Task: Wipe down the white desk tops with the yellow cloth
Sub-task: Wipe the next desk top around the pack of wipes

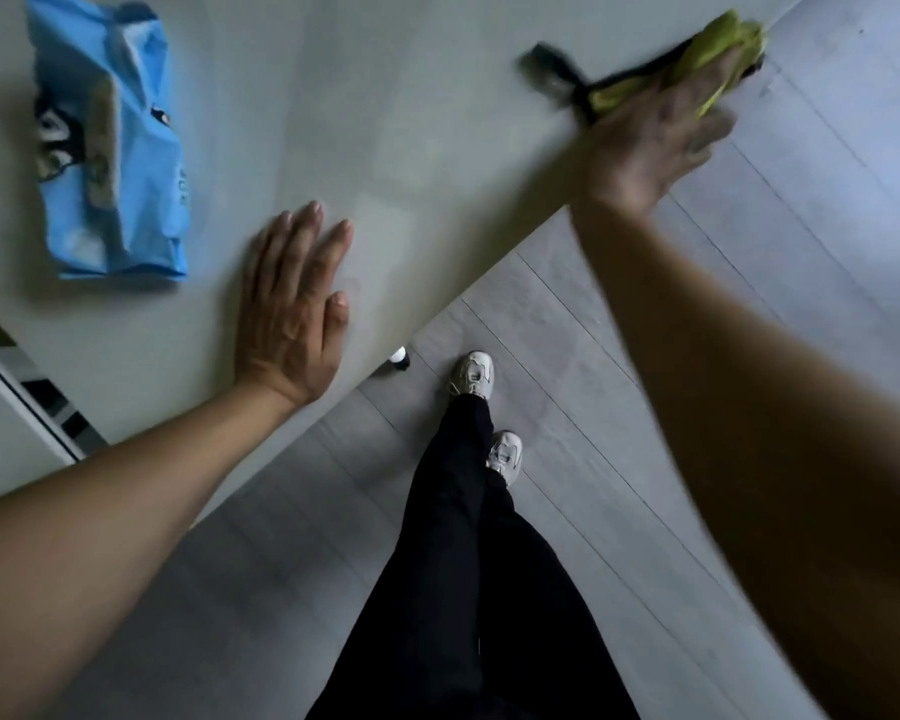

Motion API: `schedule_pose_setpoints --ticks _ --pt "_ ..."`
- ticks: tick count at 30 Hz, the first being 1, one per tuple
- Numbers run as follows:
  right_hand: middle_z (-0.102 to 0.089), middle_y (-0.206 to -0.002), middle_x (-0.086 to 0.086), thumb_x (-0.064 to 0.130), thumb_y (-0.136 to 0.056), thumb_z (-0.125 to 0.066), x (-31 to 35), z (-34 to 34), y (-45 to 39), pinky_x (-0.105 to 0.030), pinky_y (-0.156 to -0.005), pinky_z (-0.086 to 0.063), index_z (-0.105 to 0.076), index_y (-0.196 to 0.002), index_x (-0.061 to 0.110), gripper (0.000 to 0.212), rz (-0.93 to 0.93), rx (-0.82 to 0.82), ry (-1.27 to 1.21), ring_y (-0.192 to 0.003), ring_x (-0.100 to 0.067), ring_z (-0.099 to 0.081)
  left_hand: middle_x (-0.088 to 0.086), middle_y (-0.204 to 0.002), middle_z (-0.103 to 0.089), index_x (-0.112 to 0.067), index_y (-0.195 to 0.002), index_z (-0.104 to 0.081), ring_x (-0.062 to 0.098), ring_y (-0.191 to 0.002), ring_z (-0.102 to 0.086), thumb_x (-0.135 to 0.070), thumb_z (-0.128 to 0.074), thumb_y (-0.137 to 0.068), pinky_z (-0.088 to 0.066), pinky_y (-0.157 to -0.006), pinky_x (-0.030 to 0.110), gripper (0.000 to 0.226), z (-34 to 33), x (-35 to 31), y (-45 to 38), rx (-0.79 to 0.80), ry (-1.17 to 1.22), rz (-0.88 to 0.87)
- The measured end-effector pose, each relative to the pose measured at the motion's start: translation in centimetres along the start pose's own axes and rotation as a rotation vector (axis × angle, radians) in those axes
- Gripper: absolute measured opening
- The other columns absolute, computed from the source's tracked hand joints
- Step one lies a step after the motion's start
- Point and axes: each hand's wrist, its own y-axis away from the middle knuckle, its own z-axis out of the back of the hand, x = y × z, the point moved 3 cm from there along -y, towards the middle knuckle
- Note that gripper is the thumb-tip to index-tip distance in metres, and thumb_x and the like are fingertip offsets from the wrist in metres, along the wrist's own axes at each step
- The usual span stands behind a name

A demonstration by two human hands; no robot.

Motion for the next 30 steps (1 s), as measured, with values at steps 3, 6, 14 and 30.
schedule_pose_setpoints --ticks 3,6,14,30 --pt "-0.030 -0.151 -0.013 0.021 -0.106 -0.036 -2.2 -1.0 11.5 -0.037 -0.105 -0.019 -0.007 -0.163 0.024 0.063 -0.026 0.112 -0.100 -0.137 -0.035 -0.029 0.017 -0.168 -0.033 -0.012 -0.160 -0.040 0.038 -0.155 -0.030 -0.034 -0.030 -0.106 -0.022 -0.126 0.056 0.059 0.0 0.2 0.2 -0.010 -0.017 0.006" --pt "-0.026 -0.153 -0.014 0.028 -0.108 -0.038 -4.3 -2.2 20.1 -0.051 -0.104 -0.037 0.000 -0.162 0.029 0.067 -0.006 0.216 -0.089 -0.138 -0.037 -0.029 0.016 -0.167 -0.033 -0.014 -0.160 -0.039 0.037 -0.155 -0.031 -0.033 -0.030 -0.106 -0.022 -0.127 0.054 0.059 -0.1 0.1 -0.2 -0.016 -0.030 0.004" --pt "-0.027 -0.152 -0.016 0.024 -0.105 -0.042 -4.1 -2.8 17.6 -0.053 -0.109 -0.036 -0.004 -0.163 0.025 0.069 -0.002 0.140 -0.097 -0.137 -0.037 -0.030 0.015 -0.167 -0.035 -0.015 -0.160 -0.041 0.038 -0.153 -0.033 -0.030 -0.031 -0.104 -0.023 -0.126 0.054 0.058 0.2 0.2 -0.1 -0.020 0.009 0.007" --pt "-0.034 -0.140 -0.011 0.019 -0.103 -0.037 -3.4 -2.9 17.5 -0.053 -0.108 -0.039 -0.008 -0.163 0.027 0.067 0.004 0.004 0.007 -0.128 -0.033 -0.037 0.024 -0.158 -0.043 -0.006 -0.149 -0.053 0.043 -0.147 -0.041 -0.016 -0.041 -0.097 -0.022 -0.127 0.053 0.055 0.3 1.3 0.6 -0.044 0.188 0.025"
